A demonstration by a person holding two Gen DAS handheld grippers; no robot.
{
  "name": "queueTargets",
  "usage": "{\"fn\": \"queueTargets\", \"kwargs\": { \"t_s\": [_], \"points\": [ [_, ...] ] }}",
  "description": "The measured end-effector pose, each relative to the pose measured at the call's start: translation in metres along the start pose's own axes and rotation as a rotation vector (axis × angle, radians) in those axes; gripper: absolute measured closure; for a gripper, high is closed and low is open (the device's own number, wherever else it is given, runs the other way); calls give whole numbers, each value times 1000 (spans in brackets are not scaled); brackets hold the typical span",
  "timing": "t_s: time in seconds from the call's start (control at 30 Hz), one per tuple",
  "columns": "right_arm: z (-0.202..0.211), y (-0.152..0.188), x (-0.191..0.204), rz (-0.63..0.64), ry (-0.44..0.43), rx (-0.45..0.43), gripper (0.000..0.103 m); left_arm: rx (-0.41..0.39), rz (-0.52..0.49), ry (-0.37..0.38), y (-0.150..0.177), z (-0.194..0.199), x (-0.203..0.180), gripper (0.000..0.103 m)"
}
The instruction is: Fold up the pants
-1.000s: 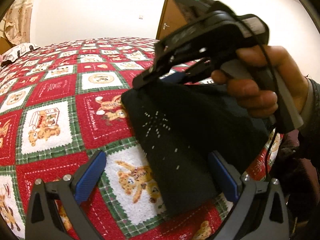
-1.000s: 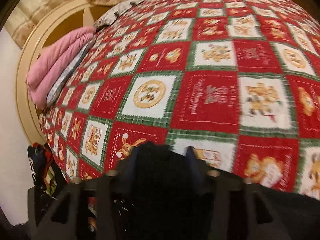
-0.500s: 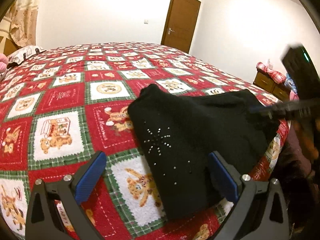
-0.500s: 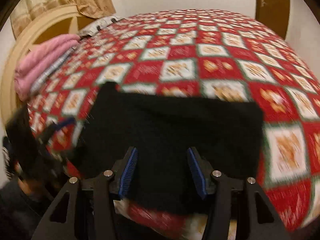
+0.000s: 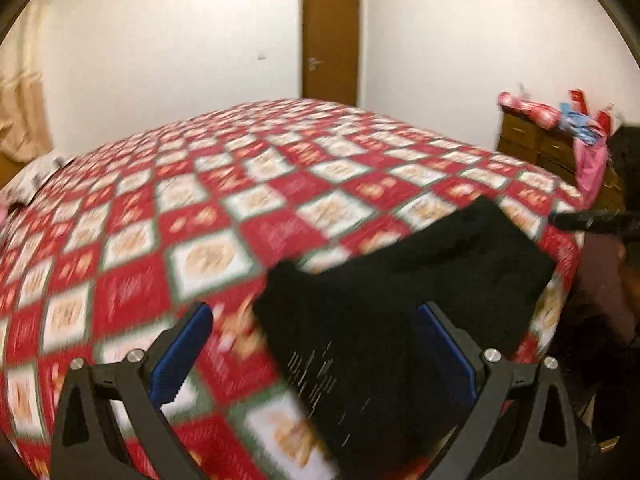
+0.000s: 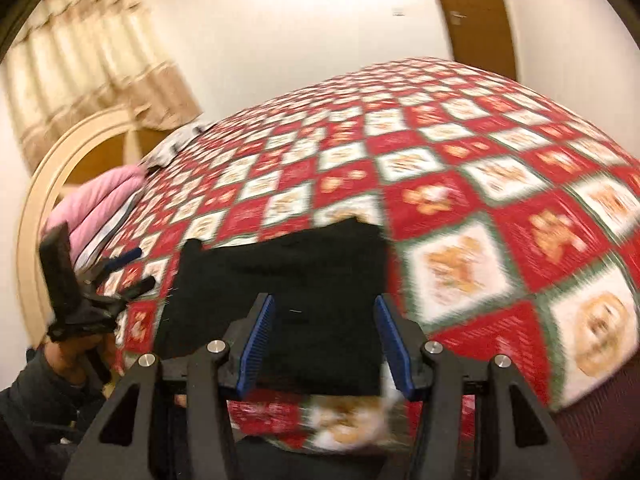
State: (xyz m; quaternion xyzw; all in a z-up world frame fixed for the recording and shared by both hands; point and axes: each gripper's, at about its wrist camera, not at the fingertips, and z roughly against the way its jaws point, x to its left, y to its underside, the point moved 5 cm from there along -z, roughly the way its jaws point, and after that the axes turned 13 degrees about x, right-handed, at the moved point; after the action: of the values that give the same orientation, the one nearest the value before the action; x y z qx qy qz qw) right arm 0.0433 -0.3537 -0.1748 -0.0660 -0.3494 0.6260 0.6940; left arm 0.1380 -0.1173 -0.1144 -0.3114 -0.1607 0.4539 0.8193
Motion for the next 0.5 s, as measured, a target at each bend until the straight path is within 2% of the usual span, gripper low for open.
{"fn": "queueTargets", "kwargs": {
  "t_s": [0.07, 0.1, 0.17, 0.23, 0.27, 0.4, 0.5],
  "points": [
    [-7, 8, -10, -30, 1, 25, 49, 0, -35, 60, -21, -5, -13, 0],
    [-11, 12, -15, -43, -11, 41, 49, -1, -55, 116, -35, -9, -24, 0],
    [-22, 19, -16, -59, -57, 69, 49, 6, -88, 160, -51, -20, -42, 0],
    [-30, 25, -14, -63, -91, 88, 52, 23, -142, 171, -64, -32, -65, 0],
    [-33, 26, -13, -61, -97, 94, 57, 32, -177, 172, -71, -40, -79, 0],
    [-36, 29, -14, -68, -87, 103, 61, 79, -272, 215, -85, -65, -129, 0],
    [-37, 32, -16, -73, -72, 120, 66, 121, -305, 213, -89, -86, -157, 0]
  ]
}}
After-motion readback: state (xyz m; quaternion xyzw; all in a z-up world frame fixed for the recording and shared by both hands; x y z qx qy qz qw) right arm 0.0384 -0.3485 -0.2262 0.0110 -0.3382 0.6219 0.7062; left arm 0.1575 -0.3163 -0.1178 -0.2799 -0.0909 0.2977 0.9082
